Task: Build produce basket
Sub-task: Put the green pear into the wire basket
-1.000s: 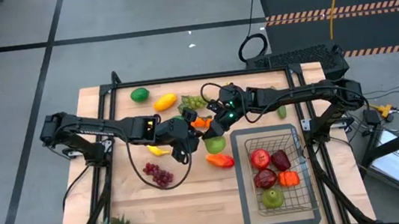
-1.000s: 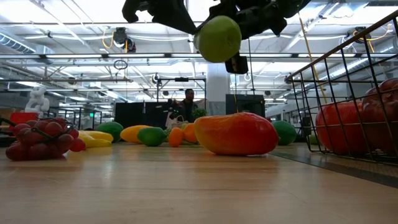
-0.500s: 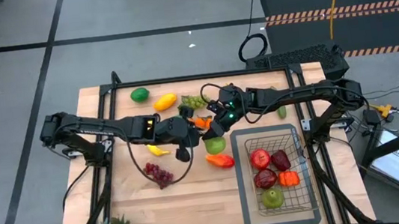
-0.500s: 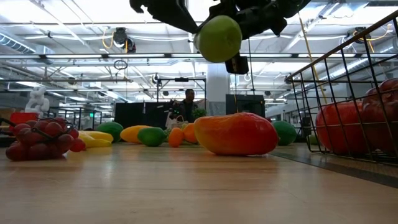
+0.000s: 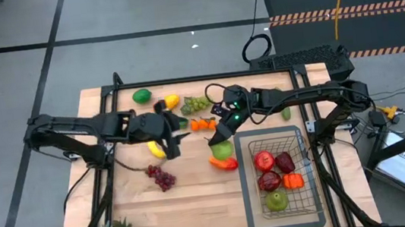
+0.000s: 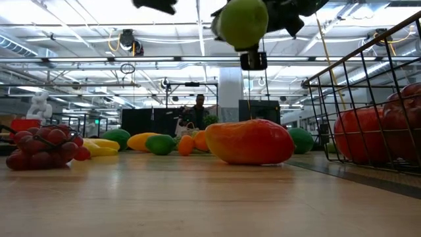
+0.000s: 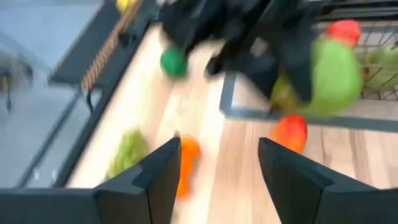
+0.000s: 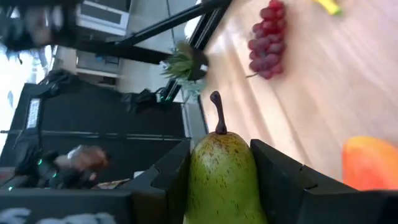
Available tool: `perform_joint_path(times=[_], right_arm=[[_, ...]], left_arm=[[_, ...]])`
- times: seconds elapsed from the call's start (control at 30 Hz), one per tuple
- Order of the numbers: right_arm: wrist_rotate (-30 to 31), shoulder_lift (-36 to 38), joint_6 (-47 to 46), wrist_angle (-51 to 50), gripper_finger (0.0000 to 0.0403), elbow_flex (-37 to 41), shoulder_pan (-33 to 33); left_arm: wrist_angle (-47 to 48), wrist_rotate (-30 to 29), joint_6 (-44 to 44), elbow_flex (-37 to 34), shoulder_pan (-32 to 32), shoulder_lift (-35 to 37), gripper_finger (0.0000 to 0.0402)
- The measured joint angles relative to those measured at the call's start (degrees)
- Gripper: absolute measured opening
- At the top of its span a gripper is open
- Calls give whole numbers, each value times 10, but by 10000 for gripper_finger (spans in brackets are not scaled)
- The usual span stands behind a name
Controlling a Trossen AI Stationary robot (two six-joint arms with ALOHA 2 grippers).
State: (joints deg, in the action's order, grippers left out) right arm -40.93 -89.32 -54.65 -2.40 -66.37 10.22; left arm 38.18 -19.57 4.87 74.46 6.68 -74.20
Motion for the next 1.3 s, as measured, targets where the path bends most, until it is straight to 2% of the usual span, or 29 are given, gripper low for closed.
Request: perform_joint_path(times=[0.13, 0.23, 0.5, 0.63, 0.77, 1.03, 1.13, 1.3], right_arm=[[-10, 28, -17, 8, 147, 0, -9], [14, 61, -19, 10, 148, 0, -22], [156, 166, -19, 11, 150, 0, -74], [235, 218, -8, 15, 150, 0, -99], [290, 266, 21, 20, 150, 0, -114], [320, 348, 96, 26, 150, 0, -102], [320, 376, 129, 26, 150, 0, -101], [319, 412, 195, 26, 151, 0, -102]], left_arm=[[81, 0, 82, 0, -5, 27, 189], [106, 0, 130, 0, -5, 53, 170], [94, 0, 185, 0, 2, 113, 134], [95, 0, 200, 0, 2, 122, 132], [64, 19, 219, 0, 7, 123, 131], [-46, 35, 231, 0, 28, 119, 131], [-64, 29, 231, 0, 28, 120, 131], [-79, 11, 281, 0, 28, 120, 131]])
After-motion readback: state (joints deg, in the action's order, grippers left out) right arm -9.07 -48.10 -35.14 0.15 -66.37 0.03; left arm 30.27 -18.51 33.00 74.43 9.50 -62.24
